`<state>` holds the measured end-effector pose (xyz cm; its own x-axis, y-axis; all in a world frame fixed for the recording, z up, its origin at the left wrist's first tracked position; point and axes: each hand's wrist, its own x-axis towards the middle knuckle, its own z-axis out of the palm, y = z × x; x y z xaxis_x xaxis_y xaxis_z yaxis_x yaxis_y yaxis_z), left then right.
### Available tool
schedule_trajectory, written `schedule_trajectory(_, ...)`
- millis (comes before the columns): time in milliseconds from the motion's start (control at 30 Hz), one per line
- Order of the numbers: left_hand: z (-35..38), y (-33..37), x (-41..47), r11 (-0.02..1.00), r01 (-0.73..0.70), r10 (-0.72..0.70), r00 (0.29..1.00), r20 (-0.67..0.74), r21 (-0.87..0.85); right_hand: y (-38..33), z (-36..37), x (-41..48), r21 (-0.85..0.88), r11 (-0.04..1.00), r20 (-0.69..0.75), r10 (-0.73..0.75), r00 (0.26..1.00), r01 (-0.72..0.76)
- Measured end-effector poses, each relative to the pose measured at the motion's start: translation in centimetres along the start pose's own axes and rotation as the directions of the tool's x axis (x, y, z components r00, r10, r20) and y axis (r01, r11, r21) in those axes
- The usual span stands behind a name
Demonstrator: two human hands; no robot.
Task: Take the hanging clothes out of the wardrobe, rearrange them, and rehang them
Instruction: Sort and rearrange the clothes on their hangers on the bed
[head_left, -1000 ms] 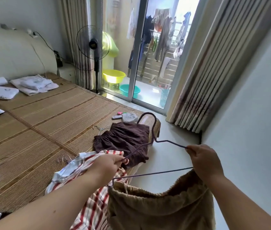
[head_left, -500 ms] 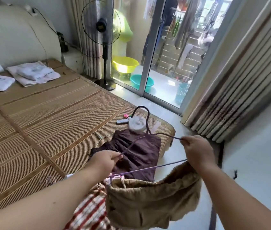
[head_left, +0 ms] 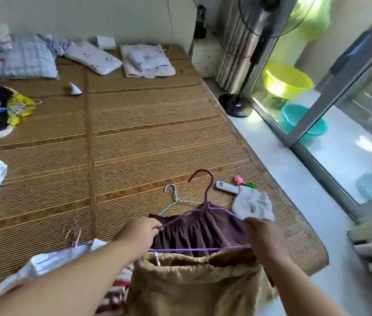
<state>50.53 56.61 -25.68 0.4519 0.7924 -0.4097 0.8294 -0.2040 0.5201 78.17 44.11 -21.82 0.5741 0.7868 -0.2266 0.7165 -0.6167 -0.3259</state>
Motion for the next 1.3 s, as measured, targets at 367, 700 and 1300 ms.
schedule_trajectory(367,7.7,-6.6,14.9,0.951,0.309,-0.307,0.947,0.091,-0.001,-0.6,16.3,18.9,-0.146,0.967,0.215,-0.172,0.961,0.206)
schedule_trajectory(700,11.3,-9.5,10.1,0.961,0.272,-0.275,0.957,0.090,0.051,-2.9,21.8,17.0,-0.087,0.983,0.283,-0.130,0.950,0.161)
schedule_trajectory(1300,-4.4,-25.7,-18.5,0.973,0.206,-0.199,0.978,-0.068,0.104,-28.8,21.1,-14.9,-0.039,0.739,0.414,-0.600,0.684,0.672)
